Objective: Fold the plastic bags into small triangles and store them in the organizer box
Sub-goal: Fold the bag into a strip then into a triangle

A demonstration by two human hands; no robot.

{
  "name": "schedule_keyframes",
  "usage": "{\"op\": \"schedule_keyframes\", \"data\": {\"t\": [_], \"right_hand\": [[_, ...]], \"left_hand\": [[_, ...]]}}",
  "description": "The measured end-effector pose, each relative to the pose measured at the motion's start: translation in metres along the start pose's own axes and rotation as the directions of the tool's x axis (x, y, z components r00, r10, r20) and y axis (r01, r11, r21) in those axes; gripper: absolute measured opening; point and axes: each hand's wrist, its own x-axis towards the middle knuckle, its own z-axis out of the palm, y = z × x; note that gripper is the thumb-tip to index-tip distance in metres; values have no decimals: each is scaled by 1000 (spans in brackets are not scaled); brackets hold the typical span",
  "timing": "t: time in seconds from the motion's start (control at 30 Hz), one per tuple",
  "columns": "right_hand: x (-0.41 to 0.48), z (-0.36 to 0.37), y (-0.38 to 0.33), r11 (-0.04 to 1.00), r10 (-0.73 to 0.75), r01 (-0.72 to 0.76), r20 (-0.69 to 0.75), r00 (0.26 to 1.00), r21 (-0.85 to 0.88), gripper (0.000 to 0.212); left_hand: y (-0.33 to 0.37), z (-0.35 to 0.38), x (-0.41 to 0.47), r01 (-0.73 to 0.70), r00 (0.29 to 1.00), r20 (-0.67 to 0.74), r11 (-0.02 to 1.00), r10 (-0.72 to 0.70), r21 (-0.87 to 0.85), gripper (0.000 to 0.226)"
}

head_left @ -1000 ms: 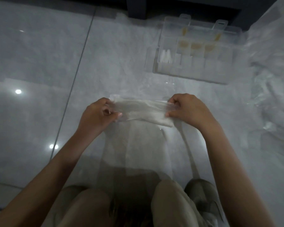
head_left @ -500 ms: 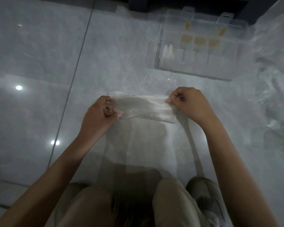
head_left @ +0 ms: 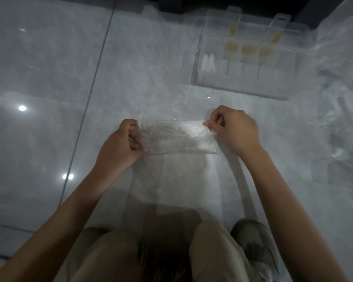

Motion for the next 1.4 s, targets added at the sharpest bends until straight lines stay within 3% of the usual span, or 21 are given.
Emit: {"op": "schedule_keyframes", "data": {"t": [0.1, 0.17, 0.27, 0.33, 0.5, 0.87, 1.03, 1.23, 1.33, 1.4], "right_hand": [[0, 1, 0, 1000, -5, 5, -9, 1000, 4, 20], [-1, 1, 0, 1000, -6, 6, -11, 1000, 8, 19], [-1, 0, 0, 1000, -9, 9, -9, 1000, 3, 20], [-1, -1, 0, 1000, -6, 6, -13, 1000, 0, 21], [0, 0, -2, 1000, 24, -24, -22, 999, 6, 21], [3, -2, -1, 998, 61, -61, 5, 998, 22, 20], [1, -5, 4, 980, 176, -174, -20, 984, 102, 18], [-19, -13, 29, 911, 369, -294, -254, 894, 289, 17], [-43, -5, 28, 889, 365, -167, -442, 819, 426, 12], [-59, 2, 16, 846, 343, -90, -406, 847, 526, 4]], "left_hand": [[2, 3, -2, -31, 995, -89, 994, 41, 103, 70], [5, 5, -3, -126, 973, -162, 966, 165, 226, 68], [6, 12, 0, -351, 909, -65, 839, 413, 415, 55], [2, 19, 3, -417, 887, 34, 768, 460, 487, 55], [-13, 33, 9, -465, 863, 150, 642, 483, 609, 55], [-19, 37, 11, -416, 878, 101, 641, 468, 645, 59], [-19, 37, 11, -406, 883, 98, 642, 459, 651, 61], [-18, 39, 11, -396, 891, 90, 663, 446, 635, 63], [-18, 40, 11, -388, 894, 76, 681, 441, 621, 64], [-18, 40, 11, -389, 894, 72, 684, 443, 617, 64]]}}
